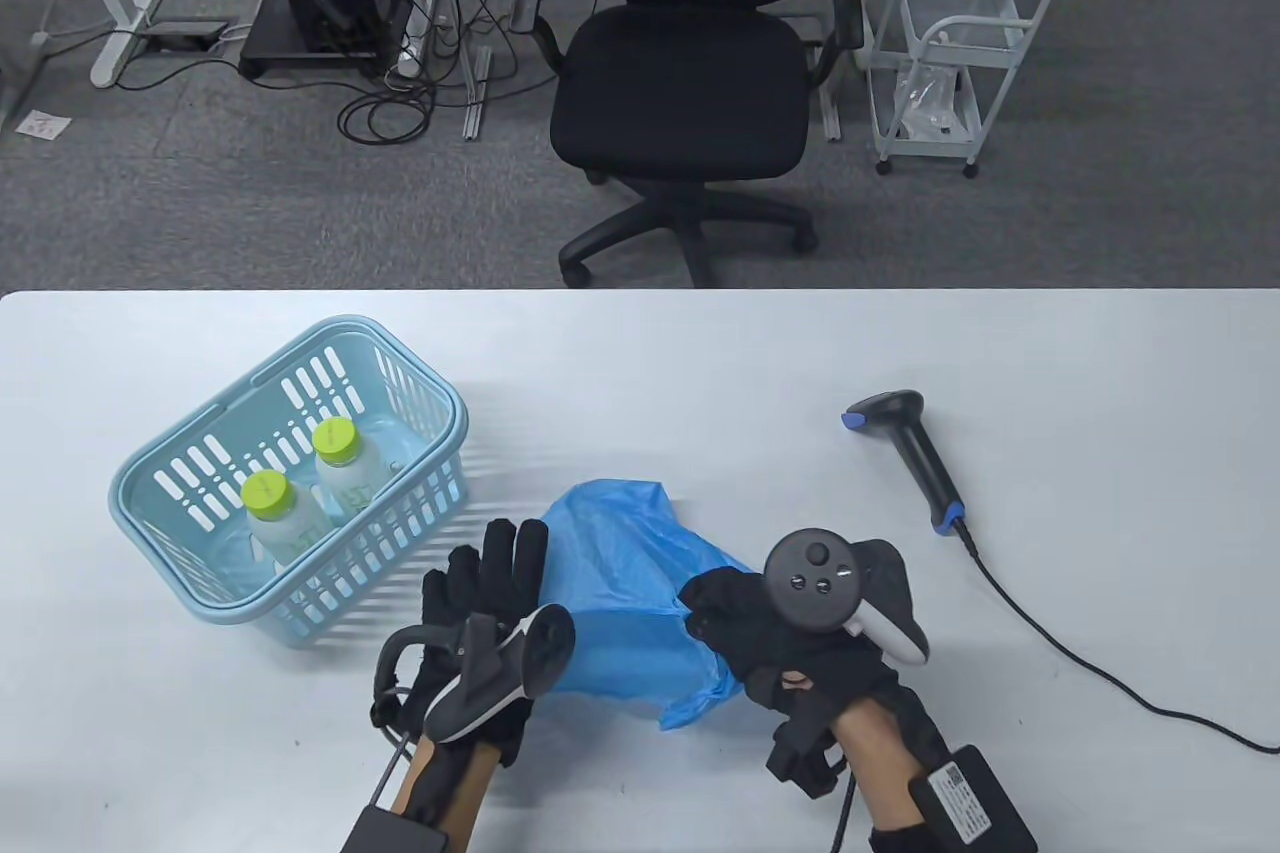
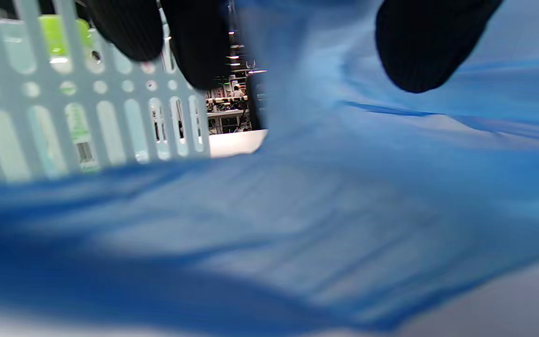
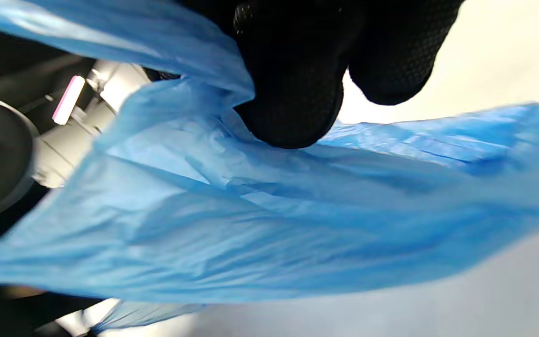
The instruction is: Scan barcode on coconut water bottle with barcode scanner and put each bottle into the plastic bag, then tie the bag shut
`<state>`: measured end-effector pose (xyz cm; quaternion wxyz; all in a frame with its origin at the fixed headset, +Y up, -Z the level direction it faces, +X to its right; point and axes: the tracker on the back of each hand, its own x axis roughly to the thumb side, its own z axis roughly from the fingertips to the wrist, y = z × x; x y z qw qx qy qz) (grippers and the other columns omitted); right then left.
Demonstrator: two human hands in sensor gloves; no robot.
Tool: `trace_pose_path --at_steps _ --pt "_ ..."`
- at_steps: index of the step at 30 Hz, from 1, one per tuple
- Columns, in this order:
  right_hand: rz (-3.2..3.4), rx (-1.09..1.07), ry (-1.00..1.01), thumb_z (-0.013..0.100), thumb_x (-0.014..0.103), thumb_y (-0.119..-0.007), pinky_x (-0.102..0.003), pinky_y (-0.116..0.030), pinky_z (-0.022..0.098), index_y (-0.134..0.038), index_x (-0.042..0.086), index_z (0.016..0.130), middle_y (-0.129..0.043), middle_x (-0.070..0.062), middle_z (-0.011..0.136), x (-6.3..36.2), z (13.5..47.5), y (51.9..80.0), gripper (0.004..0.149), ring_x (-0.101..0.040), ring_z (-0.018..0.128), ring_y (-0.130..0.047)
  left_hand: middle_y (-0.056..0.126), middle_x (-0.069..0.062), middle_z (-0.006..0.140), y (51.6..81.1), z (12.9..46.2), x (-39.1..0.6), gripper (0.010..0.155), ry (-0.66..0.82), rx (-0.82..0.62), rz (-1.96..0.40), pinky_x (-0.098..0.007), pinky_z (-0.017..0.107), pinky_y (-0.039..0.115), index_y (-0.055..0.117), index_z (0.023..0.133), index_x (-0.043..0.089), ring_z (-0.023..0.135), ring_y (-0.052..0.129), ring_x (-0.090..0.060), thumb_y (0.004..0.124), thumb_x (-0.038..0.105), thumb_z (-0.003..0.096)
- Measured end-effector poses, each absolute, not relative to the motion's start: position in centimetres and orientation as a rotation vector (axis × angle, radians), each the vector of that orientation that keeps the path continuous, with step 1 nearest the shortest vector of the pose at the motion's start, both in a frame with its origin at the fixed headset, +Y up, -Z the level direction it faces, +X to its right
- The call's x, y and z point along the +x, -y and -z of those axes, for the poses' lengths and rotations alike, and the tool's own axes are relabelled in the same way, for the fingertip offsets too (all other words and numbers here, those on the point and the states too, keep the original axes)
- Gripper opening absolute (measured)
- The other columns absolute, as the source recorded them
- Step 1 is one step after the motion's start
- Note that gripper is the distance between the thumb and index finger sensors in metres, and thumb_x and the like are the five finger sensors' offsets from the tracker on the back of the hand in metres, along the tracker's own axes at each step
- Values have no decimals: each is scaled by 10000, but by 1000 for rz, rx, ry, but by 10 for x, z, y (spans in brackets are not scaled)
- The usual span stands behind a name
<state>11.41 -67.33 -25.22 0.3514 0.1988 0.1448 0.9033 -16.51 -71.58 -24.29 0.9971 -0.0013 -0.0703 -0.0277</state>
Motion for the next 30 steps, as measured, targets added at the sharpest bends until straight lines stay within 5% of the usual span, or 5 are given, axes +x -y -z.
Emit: trace_pose_path --at_steps 6,9,12,15,30 --pt "-2453 425 -309 523 345 -822 -531 -770 637 -800 176 875 -947 -25 744 145 260 696 391 -196 634 -989 1037 52 783 724 252 -207 452 347 -119 -891 -481 485 916 807 1055 162 493 1100 -130 844 340 641" --pt "-2749 468 89 502 418 -853 -656 -567 747 -627 322 1030 -635 -107 1097 131 240 673 583 -400 973 -748 1059 88 641 712 249 -201 430 341 -127 -973 -414 355 945 849 1019 147 284 1034 -34 844 353 642" --pt "-2716 817 356 500 483 -826 -718 -397 745 -651 417 992 -399 -173 1197 103 211 640 526 -536 1053 -474 1058 99 594 703 246 -190 430 326 -145 -999 -394 311 951 853 1014 132 236 1014 -20 844 350 644" --pt "-2806 1054 232 504 498 -811 -730 -350 740 -757 429 917 -318 -183 1218 60 183 631 422 -587 1063 -358 1056 101 576 700 242 -181 435 322 -162 -1009 -391 293 952 854 1014 117 215 1007 -20 842 347 645" --pt "-3334 410 -186 485 487 -856 -701 -564 734 -496 373 1072 -567 -161 1159 69 248 719 699 -526 1033 -666 1052 99 572 706 237 -177 489 515 -477 -1134 -390 284 947 814 1050 74 207 999 -23 850 348 647"
